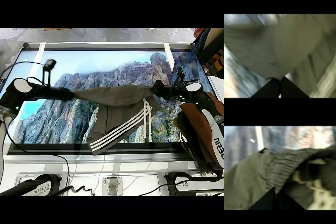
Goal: Fold the clothes and pants, and hang the long-sleeved shirts on hangers.
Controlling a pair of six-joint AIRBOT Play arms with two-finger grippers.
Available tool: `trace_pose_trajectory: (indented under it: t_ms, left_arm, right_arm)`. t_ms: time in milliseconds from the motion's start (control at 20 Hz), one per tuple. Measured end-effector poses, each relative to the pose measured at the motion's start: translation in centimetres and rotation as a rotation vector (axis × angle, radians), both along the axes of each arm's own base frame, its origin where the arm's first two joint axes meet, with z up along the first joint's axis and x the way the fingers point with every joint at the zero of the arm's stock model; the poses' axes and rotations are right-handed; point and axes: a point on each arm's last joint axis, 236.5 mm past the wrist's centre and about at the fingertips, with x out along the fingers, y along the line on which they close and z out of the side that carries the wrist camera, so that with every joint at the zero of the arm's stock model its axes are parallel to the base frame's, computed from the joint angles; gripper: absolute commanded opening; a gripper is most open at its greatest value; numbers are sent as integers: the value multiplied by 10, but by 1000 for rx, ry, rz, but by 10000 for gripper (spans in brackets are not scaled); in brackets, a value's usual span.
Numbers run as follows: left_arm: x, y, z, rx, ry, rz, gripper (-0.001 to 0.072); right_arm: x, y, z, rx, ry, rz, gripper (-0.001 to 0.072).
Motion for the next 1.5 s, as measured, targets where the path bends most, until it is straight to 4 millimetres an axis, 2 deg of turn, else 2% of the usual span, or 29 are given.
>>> trace_pose_trajectory:
  t_ms: [150, 250, 450, 500, 550, 600, 650, 750, 850, 1050, 1150, 1250, 1300, 1500]
  left_arm:
    - [-64, -30, -11, -19, 233, -147, 3]
    - [-100, -43, -11, -17, 359, -222, 3]
    - [-155, -58, -8, 9, 538, -347, 5]
    - [-165, -60, -7, 17, 568, -376, 19]
    - [-175, -63, -7, 27, 595, -402, 171]
    - [-183, -65, -8, 37, 619, -422, 465]
    - [-188, -69, -10, 43, 628, -439, 720]
    - [-189, -78, -18, 50, 625, -448, 699]
    - [-181, -91, -28, 49, 591, -437, 699]
    - [-164, -112, -50, 42, 550, -407, 698]
    - [-160, -117, -58, 39, 553, -398, 698]
    - [-158, -120, -64, 35, 560, -394, 698]
    - [-156, -121, -67, 35, 560, -388, 698]
    - [-149, -122, -79, 47, 560, -371, 698]
  right_arm:
    - [-11, -26, -1, -125, 50, 99, 24]
    - [-24, -48, 3, -230, 99, 170, 23]
    - [-68, -93, -4, -427, 292, 291, 31]
    - [-79, -101, -6, -456, 339, 310, 132]
    - [-86, -108, -8, -481, 373, 325, 368]
    - [-91, -114, -10, -505, 399, 335, 549]
    - [-95, -118, -12, -521, 418, 345, 564]
    - [-92, -123, -15, -544, 420, 346, 564]
    - [-84, -128, -20, -564, 402, 336, 564]
    - [-72, -121, -49, -522, 408, 359, 564]
    - [-71, -112, -69, -474, 422, 398, 570]
    - [-69, -102, -87, -426, 425, 435, 621]
    - [-67, -98, -96, -409, 425, 449, 621]
    - [-48, -97, -113, -407, 373, 439, 621]
